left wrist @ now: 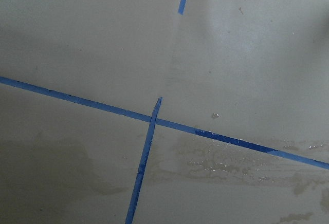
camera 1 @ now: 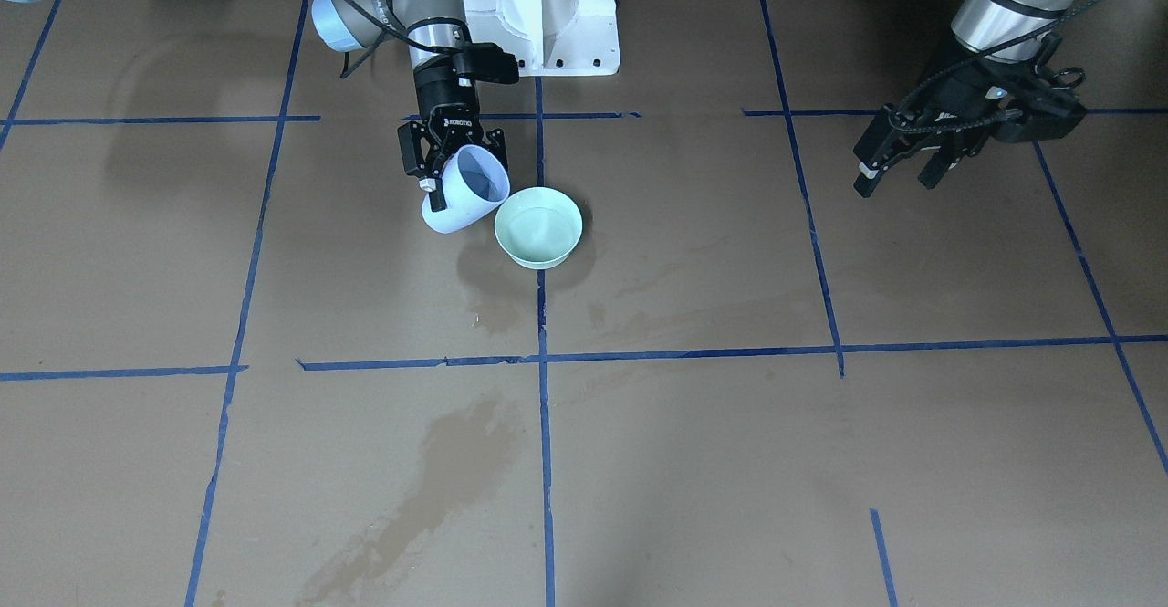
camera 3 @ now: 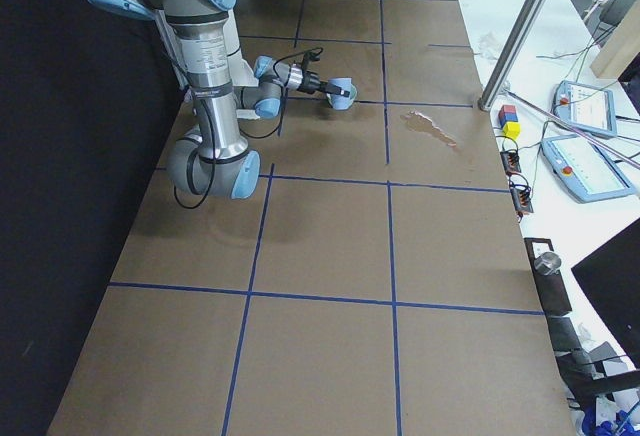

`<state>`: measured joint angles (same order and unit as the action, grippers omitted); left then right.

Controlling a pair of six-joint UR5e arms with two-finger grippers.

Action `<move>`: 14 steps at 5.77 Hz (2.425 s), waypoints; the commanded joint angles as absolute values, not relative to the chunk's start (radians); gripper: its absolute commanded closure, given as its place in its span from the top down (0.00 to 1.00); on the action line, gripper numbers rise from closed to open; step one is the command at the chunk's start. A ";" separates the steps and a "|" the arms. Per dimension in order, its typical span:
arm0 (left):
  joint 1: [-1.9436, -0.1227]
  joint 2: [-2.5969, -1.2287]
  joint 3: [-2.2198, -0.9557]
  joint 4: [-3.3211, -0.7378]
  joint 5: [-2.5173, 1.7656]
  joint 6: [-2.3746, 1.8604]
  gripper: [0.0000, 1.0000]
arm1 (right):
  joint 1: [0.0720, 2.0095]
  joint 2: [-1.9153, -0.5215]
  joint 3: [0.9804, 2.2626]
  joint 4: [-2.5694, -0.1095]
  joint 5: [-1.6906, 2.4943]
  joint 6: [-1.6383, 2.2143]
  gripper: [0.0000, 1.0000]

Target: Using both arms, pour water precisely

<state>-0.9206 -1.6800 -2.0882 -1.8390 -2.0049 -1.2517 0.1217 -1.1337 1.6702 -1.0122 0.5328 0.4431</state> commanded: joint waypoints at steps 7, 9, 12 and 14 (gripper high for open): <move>-0.920 -1.678 -2.089 -1.839 -2.005 -1.252 1.00 | 0.120 -1.083 1.667 -1.250 0.494 0.240 0.10; -0.920 -1.677 -2.089 -1.839 -2.005 -1.252 1.00 | 0.120 -1.083 1.667 -1.268 0.494 0.196 0.09; -0.920 -1.677 -2.089 -1.838 -2.005 -1.252 1.00 | 0.120 -1.080 1.667 -1.290 0.492 0.166 0.09; -0.920 -1.677 -2.089 -1.839 -2.005 -1.255 1.00 | 0.120 -1.080 1.667 -1.293 0.492 0.166 0.09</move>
